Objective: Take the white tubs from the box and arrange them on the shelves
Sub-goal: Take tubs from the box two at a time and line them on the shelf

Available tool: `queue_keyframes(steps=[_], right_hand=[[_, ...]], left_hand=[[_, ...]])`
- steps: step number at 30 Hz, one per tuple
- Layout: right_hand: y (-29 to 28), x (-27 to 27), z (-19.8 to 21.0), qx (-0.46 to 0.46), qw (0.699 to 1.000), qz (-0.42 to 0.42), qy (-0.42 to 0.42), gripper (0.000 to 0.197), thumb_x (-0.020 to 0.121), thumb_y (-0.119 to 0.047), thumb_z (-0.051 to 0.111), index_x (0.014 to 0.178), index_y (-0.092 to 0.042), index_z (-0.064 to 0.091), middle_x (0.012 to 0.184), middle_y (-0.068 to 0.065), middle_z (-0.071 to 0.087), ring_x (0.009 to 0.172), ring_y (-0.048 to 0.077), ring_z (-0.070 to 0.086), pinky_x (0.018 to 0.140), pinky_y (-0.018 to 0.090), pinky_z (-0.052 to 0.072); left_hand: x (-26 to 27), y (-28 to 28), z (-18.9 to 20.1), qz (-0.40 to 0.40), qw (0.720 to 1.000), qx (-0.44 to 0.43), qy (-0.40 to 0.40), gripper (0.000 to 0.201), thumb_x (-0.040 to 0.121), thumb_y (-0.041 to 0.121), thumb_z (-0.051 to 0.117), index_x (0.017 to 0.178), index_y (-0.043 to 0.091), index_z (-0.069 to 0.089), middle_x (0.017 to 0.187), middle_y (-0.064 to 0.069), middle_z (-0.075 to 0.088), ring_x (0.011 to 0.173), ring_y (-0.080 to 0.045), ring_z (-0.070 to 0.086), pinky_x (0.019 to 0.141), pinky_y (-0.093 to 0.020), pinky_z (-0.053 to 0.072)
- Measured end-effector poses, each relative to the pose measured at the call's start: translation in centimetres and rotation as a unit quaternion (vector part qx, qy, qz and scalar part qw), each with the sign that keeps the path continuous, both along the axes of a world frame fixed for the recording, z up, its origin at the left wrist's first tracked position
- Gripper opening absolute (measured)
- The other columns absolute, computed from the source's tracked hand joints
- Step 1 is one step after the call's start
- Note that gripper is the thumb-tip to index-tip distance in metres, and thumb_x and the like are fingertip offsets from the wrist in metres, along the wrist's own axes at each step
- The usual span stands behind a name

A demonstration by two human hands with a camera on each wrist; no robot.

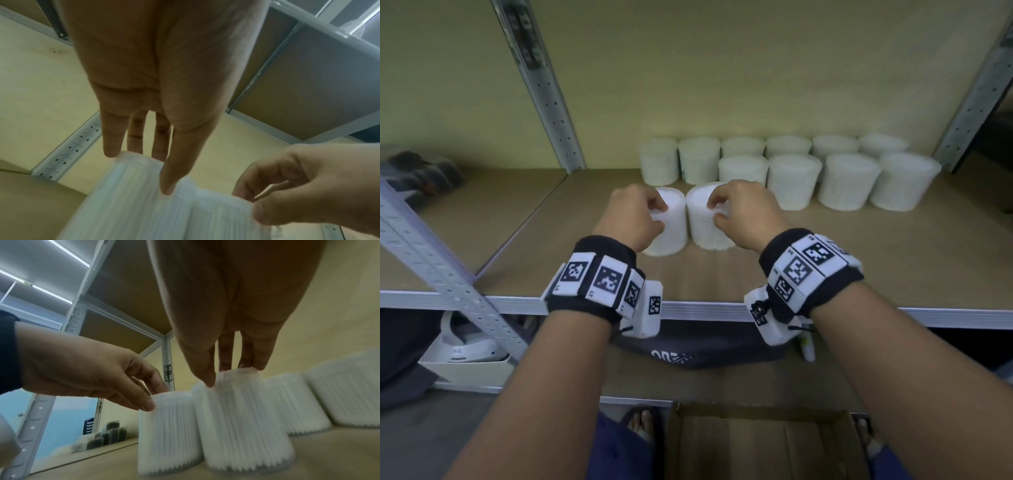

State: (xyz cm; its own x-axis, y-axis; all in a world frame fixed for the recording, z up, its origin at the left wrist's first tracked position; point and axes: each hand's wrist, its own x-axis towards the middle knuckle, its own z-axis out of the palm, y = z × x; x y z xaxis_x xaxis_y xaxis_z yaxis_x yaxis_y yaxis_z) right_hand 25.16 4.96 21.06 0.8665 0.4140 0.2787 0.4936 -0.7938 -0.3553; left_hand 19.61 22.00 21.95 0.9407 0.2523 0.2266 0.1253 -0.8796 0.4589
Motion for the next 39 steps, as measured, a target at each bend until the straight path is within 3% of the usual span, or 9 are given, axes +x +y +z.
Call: queue_keyframes(steps=[9, 17, 25, 34, 39], right_hand=[[3.9, 4.7, -0.1, -0.004, 1.0, 0.018, 0.001, 0.029, 0.089, -0.014, 0.055, 0.115, -0.02, 0.067, 0.124, 0.001, 0.064, 0.115, 0.02, 0.058, 0.094, 0.028, 0.043], [6.1, 8.2, 0.1, -0.026, 0.999, 0.029, 0.001, 0.031, 0.089, -0.008, 0.052, 0.116, -0.017, 0.065, 0.124, 0.004, 0.063, 0.111, 0.023, 0.059, 0.087, 0.027, 0.044], [6.6, 10.1, 0.0, -0.056, 0.998, 0.025, -0.019, 0.032, 0.091, -0.004, 0.048, 0.118, -0.01, 0.064, 0.122, 0.011, 0.063, 0.111, 0.028, 0.059, 0.091, 0.033, 0.046], [6.4, 10.8, -0.3, -0.051, 0.998, 0.029, -0.019, 0.035, 0.094, -0.008, 0.046, 0.125, -0.014, 0.061, 0.128, 0.01, 0.06, 0.116, 0.026, 0.057, 0.094, 0.032, 0.044], [6.1, 11.0, -0.1, -0.054, 0.998, 0.043, 0.002, 0.041, 0.091, -0.005, 0.049, 0.131, -0.014, 0.057, 0.135, 0.009, 0.055, 0.122, 0.025, 0.053, 0.099, 0.031, 0.042]], left_hand=[[5.2, 3.5, 0.2, 0.012, 1.0, 0.01, 0.017, 0.028, 0.081, 0.003, 0.07, 0.108, 0.009, 0.069, 0.118, -0.008, 0.066, 0.108, -0.02, 0.061, 0.083, -0.02, 0.04], [8.8, 5.4, 0.2, 0.018, 1.0, 0.006, 0.021, 0.03, 0.082, 0.007, 0.07, 0.112, 0.01, 0.068, 0.12, -0.006, 0.066, 0.11, -0.02, 0.06, 0.083, -0.02, 0.039], [10.8, 5.7, -0.6, 0.004, 1.0, 0.006, -0.008, 0.028, 0.084, 0.007, 0.066, 0.112, 0.009, 0.068, 0.123, -0.008, 0.064, 0.115, -0.021, 0.058, 0.085, -0.018, 0.038], [11.2, 6.5, -0.7, -0.025, 1.0, -0.012, -0.007, 0.027, 0.084, 0.008, 0.068, 0.111, 0.01, 0.068, 0.122, -0.006, 0.065, 0.115, -0.017, 0.059, 0.088, -0.018, 0.039], [11.4, 6.3, -0.5, -0.032, 0.999, 0.028, 0.001, 0.028, 0.085, 0.008, 0.065, 0.113, 0.009, 0.064, 0.125, -0.007, 0.062, 0.117, -0.02, 0.056, 0.086, -0.02, 0.038]])
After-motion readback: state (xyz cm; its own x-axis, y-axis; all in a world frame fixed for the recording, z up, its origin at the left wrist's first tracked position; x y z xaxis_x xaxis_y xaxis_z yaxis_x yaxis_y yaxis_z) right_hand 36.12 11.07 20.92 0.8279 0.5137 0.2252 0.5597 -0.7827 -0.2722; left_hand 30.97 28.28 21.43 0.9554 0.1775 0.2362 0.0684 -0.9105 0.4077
